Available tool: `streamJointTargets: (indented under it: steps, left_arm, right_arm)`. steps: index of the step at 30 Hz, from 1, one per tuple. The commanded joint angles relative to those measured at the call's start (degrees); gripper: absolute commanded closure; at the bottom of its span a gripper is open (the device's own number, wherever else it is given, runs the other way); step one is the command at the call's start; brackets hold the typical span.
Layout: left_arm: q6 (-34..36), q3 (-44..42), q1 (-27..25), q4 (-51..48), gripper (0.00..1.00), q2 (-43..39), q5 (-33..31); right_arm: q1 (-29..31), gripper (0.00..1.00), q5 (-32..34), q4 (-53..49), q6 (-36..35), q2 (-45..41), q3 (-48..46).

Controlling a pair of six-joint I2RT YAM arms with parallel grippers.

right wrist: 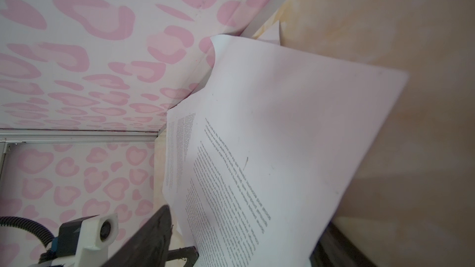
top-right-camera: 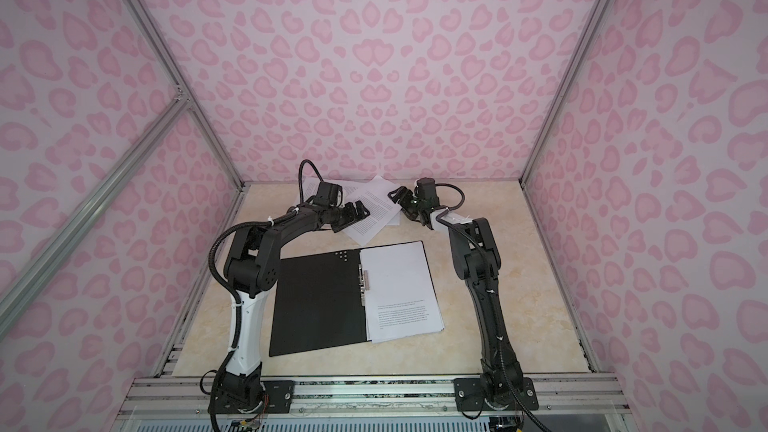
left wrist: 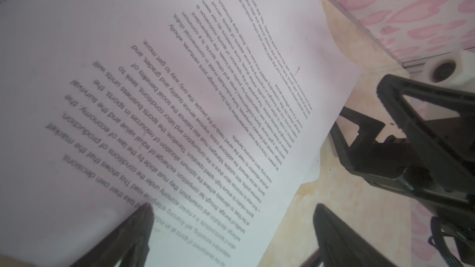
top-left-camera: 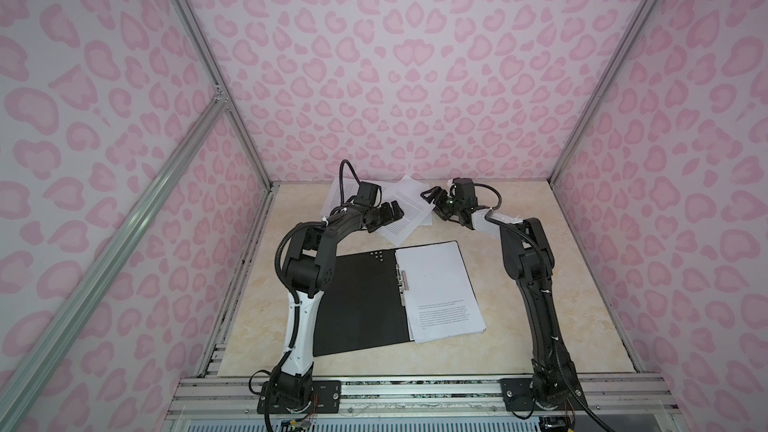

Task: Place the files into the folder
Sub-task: 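Grasp a text sheet's edge with the right gripper while the left steadies it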

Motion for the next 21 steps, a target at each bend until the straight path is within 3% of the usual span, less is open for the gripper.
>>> streamJointTargets:
  steps: [1,12,21]
  left_arm:
    - [-5.87,-2.14,-0.6,-7.79,0.02,0.05,1.01]
    - [-9.35,-2.65,-2.47,-6.14,0.02,-0.29,2.2]
    - [-9.95,-1.84,-2.65,-5.46,0.02,-2.79,3.92]
  right_arm:
    - [1.12,0.24,-1.05,3.42,1.87,0.47,-0.41]
    - [4.16,0.41,6.41,-1.62,0.57,-2.76,-2.92]
    - [3.98,0.5,7.03,-0.11,2.04,-3.97,-5.38]
